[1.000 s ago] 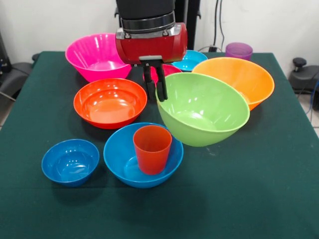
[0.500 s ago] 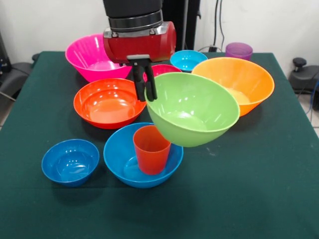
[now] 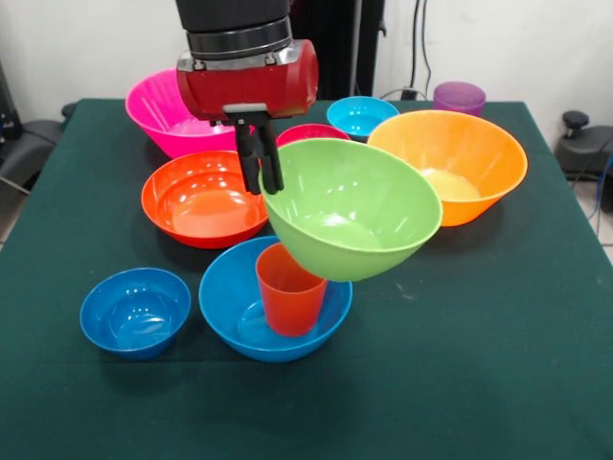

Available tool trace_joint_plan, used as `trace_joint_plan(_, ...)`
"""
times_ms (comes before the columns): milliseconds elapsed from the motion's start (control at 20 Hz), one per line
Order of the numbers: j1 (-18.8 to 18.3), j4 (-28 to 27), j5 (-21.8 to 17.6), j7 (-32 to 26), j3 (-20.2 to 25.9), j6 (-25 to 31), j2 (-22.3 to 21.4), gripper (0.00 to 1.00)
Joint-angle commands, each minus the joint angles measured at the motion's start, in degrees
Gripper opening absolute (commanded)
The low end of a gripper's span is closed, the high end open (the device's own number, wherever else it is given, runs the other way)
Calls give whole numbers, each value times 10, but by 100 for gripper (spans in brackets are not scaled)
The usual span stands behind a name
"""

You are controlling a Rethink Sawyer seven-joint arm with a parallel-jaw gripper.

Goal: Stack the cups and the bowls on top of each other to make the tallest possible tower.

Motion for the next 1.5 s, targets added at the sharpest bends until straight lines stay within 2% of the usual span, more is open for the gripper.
trace_joint_plan(50, -13, 27, -42, -113, 45, 67, 20, 0)
trace_joint_plan(1500, -44, 16, -65, -124, 67, 63, 36, 0)
